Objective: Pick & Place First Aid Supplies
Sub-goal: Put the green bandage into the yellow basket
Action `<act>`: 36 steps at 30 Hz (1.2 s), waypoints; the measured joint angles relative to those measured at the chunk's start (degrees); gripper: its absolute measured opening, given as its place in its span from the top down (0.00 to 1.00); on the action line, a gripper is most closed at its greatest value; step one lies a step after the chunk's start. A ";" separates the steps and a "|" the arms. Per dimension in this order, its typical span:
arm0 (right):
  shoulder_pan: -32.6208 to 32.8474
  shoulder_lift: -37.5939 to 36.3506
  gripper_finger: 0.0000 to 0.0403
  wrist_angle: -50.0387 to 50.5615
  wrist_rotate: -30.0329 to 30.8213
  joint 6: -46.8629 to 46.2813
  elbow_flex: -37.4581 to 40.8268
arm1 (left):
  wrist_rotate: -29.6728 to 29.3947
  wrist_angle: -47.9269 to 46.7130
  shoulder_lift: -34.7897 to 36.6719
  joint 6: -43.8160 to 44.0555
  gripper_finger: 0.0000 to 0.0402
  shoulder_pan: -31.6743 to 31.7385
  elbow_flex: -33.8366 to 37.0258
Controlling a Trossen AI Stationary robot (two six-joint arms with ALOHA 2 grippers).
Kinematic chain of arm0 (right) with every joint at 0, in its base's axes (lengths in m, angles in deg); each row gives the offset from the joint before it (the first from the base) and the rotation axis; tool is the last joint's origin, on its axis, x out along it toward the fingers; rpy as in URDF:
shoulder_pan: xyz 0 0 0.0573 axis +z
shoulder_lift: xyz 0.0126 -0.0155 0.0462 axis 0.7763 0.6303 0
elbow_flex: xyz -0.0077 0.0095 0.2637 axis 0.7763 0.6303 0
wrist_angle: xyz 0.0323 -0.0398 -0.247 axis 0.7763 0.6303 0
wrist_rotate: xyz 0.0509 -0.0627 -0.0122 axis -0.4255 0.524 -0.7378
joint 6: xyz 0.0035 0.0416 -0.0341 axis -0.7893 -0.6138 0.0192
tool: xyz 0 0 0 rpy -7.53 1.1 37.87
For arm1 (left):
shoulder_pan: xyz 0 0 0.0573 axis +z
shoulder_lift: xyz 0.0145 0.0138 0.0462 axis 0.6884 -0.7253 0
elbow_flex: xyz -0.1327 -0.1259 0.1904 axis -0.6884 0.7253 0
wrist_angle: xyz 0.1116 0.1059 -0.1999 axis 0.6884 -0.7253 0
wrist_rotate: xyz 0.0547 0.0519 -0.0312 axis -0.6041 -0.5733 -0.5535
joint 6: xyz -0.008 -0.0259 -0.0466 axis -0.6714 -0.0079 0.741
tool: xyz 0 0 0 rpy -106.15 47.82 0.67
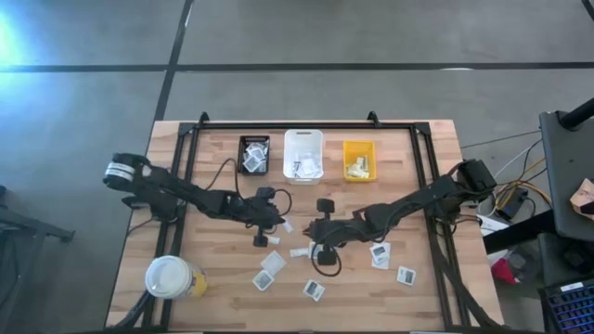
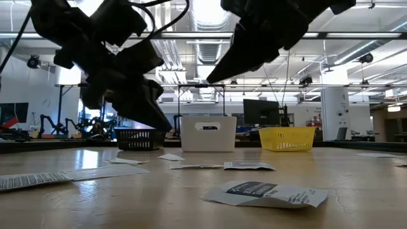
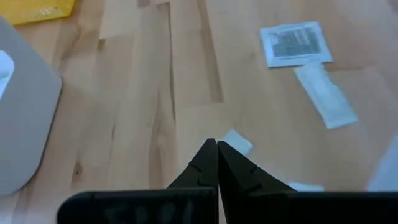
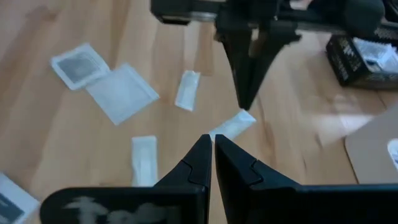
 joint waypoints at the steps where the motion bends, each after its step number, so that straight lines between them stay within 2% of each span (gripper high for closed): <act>1: -0.25 0.29 0.96 -0.58 0.01 -0.01 0.49 | -0.52 0.46 -0.62 0.01 1.00 0.00 -0.03; 8: -1.77 3.34 0.96 -8.82 -0.75 1.28 2.52 | -2.51 1.05 -3.81 0.88 1.00 0.25 -0.27; 13: -2.84 7.92 0.96 -11.32 -2.91 4.49 0.87 | -7.82 0.71 -4.59 4.83 1.00 0.45 -0.03; 18: -3.71 12.27 0.96 -11.04 -2.97 6.98 -1.21 | -7.81 0.00 -4.64 8.00 1.00 0.44 0.05; 23: -3.84 15.42 0.96 -10.63 -3.48 8.93 -4.07 | -3.64 0.02 -6.34 8.18 1.00 0.52 0.04; 32: -4.33 17.30 0.96 -5.58 -3.45 10.22 -6.70 | -7.38 1.51 -8.92 11.28 1.00 1.14 -0.09; 36: -4.63 17.28 0.96 -5.10 -3.34 17.79 -6.68 | -7.30 1.43 -8.98 12.39 1.00 1.14 -0.09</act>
